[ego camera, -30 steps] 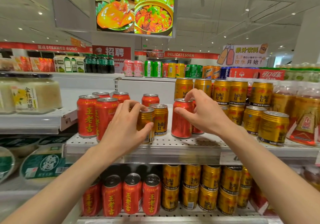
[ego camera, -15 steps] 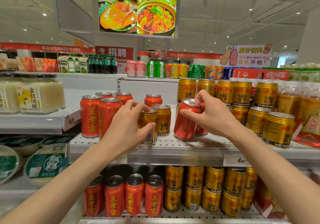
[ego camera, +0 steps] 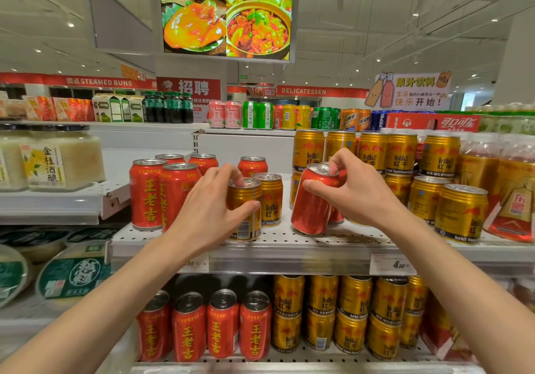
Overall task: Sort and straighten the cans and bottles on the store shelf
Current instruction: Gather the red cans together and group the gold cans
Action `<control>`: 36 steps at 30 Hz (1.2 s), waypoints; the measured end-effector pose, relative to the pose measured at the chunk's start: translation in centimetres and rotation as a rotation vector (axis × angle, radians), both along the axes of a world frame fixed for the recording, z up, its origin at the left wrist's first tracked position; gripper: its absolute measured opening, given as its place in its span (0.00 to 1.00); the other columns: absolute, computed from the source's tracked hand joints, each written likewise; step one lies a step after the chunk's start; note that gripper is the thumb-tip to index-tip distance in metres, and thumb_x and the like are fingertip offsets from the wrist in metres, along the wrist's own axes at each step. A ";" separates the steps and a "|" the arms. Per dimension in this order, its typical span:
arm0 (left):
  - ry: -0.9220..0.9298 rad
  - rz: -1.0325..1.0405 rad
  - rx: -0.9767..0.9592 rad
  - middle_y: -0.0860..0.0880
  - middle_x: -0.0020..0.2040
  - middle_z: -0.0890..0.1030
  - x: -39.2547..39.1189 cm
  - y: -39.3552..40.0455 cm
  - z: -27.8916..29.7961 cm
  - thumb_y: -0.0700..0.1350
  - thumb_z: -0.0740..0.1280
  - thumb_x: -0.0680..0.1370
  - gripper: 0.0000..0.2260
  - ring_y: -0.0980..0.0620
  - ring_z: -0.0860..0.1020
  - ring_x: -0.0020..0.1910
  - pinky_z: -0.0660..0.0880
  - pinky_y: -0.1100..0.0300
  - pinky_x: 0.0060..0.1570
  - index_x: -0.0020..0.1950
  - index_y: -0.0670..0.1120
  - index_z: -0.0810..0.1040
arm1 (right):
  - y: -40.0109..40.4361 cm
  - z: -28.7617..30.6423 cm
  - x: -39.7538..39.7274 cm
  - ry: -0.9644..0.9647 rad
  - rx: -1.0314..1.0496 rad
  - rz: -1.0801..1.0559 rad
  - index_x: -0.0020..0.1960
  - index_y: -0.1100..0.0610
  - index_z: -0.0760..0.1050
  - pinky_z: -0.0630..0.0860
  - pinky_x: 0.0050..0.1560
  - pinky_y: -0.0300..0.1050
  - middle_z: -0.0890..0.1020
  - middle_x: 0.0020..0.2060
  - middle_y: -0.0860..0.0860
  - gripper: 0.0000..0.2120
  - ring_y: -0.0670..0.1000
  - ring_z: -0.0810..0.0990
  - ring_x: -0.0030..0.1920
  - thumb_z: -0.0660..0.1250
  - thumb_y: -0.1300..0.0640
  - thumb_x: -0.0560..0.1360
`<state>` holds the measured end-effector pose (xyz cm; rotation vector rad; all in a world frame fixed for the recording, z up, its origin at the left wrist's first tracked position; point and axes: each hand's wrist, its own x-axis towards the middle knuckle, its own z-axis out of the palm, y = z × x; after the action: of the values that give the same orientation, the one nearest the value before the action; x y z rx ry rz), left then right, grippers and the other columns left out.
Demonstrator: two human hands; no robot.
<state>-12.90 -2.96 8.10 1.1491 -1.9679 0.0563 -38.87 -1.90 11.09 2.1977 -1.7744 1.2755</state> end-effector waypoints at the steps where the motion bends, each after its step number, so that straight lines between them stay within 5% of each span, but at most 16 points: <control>1: -0.006 -0.008 0.002 0.54 0.54 0.75 0.1 0.1 0.0 0.57 0.70 0.76 0.15 0.58 0.72 0.40 0.66 0.65 0.40 0.52 0.54 0.66 | 0.1 0.0 0.0 -0.012 -0.003 0.000 0.44 0.47 0.64 0.71 0.32 0.36 0.80 0.43 0.45 0.20 0.47 0.79 0.39 0.72 0.38 0.72; 9: 0.093 -0.112 0.060 0.54 0.50 0.79 0.4 0.5 0.2 0.58 0.71 0.75 0.14 0.60 0.75 0.40 0.71 0.62 0.38 0.45 0.57 0.65 | 1.2 0.0 -0.6 -0.083 -0.002 -0.009 0.45 0.49 0.65 0.72 0.32 0.36 0.79 0.42 0.43 0.20 0.43 0.78 0.38 0.73 0.39 0.72; 15: 0.228 -0.247 0.086 0.56 0.52 0.79 -2.8 0.9 0.5 0.54 0.72 0.75 0.13 0.63 0.78 0.35 0.74 0.69 0.34 0.47 0.53 0.68 | 3.0 0.4 -3.2 -0.142 -0.017 -0.027 0.46 0.49 0.66 0.73 0.33 0.38 0.78 0.48 0.44 0.20 0.47 0.79 0.42 0.73 0.39 0.71; 20: 0.220 -0.351 0.102 0.57 0.54 0.80 -7.9 0.2 0.7 0.56 0.72 0.75 0.14 0.58 0.80 0.53 0.82 0.57 0.46 0.48 0.54 0.68 | 4.9 0.3 -6.2 -0.134 -0.035 -0.093 0.47 0.51 0.67 0.72 0.34 0.39 0.79 0.46 0.45 0.20 0.44 0.76 0.38 0.73 0.40 0.71; 28: 0.096 -0.422 0.046 0.53 0.58 0.80 -15.0 -1.2 0.3 0.57 0.72 0.75 0.15 0.54 0.79 0.51 0.80 0.58 0.45 0.50 0.52 0.69 | 6.9 -0.3 -10.4 -0.129 -0.030 -0.191 0.46 0.49 0.67 0.78 0.42 0.44 0.78 0.54 0.45 0.19 0.49 0.79 0.49 0.74 0.40 0.71; 33: 0.047 -0.387 -0.094 0.51 0.60 0.81 -17.0 -2.3 -0.3 0.57 0.73 0.74 0.15 0.54 0.76 0.59 0.77 0.52 0.56 0.54 0.52 0.75 | 7.5 -0.3 -11.4 -0.131 -0.023 -0.185 0.46 0.48 0.66 0.83 0.44 0.55 0.79 0.50 0.44 0.20 0.51 0.82 0.45 0.73 0.38 0.69; 36: 0.040 -0.378 -0.126 0.52 0.63 0.79 -17.1 -2.7 -0.5 0.57 0.72 0.74 0.16 0.55 0.73 0.64 0.77 0.49 0.60 0.57 0.50 0.80 | 7.6 -0.3 -11.5 -0.122 -0.019 -0.175 0.45 0.48 0.66 0.82 0.47 0.52 0.79 0.49 0.43 0.20 0.48 0.80 0.49 0.73 0.39 0.69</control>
<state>-29.96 -5.70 7.59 0.6802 -2.0814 -0.0406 -50.41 5.70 10.78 1.9422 -1.9386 1.4060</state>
